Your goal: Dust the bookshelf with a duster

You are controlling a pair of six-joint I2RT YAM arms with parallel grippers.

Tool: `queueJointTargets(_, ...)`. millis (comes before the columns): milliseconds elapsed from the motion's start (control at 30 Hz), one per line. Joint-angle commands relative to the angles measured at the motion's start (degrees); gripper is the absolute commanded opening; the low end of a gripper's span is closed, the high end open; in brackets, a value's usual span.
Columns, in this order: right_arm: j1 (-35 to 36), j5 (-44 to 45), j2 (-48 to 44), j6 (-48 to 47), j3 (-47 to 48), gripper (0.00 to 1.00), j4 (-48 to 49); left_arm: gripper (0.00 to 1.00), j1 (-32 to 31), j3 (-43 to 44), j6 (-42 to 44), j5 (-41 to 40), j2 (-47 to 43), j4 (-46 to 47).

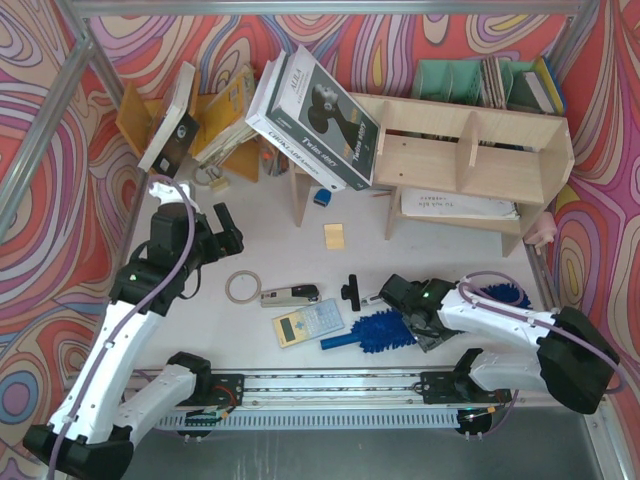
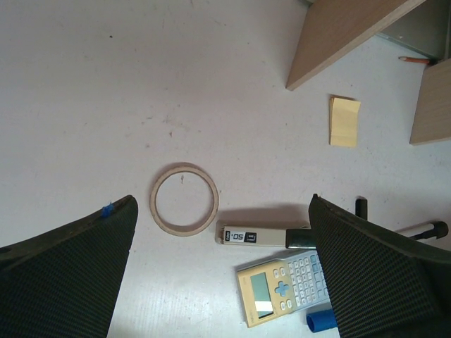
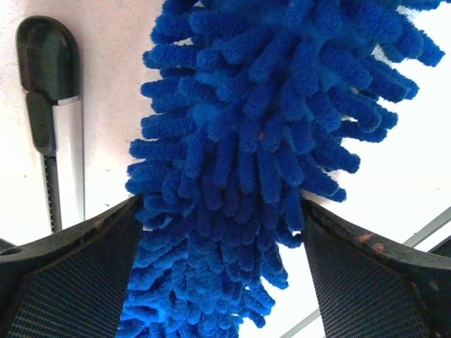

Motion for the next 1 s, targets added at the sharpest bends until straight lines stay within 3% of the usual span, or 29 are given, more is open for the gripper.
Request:
queueJointTargets(0, 0.3, 2.2, 1.1, 1.4, -1.3, 0.78, 0.7, 0.98, 0.3, 0.3, 0.5, 0.7, 0.9, -0.8)
queueJointTargets(233, 0.3, 2.1, 2.0, 3.4, -2.8, 0.66, 1.3, 0.98, 0.3, -0.5, 0.7, 0.1, -1.1, 0.4)
queueJointTargets(433, 0.3, 3.8, -2.5, 3.1, -5.0, 0.33, 3.6, 0.98, 0.3, -0.5, 0.7, 1.8, -0.9, 0.9)
queueJointTargets(633, 0.3, 6.4, -9.4, 4.0, -6.9, 0.18, 3.7, 0.98, -0.8, -1.0, -2.6, 6.4, -1.0, 3.7)
queueJointTargets(733, 0.3, 7.0, -11.2, 4.3, -6.9, 0.14, 3.2, 0.98, -6.3, 0.3, -3.9, 6.8, 2.3, 4.5)
queueJointTargets(967, 0.3, 10.2, -15.5, 4.1, -6.0, 0.1, 2.2, 0.98, -27.5, 9.2, 2.1, -7.2, 14.4, 0.1)
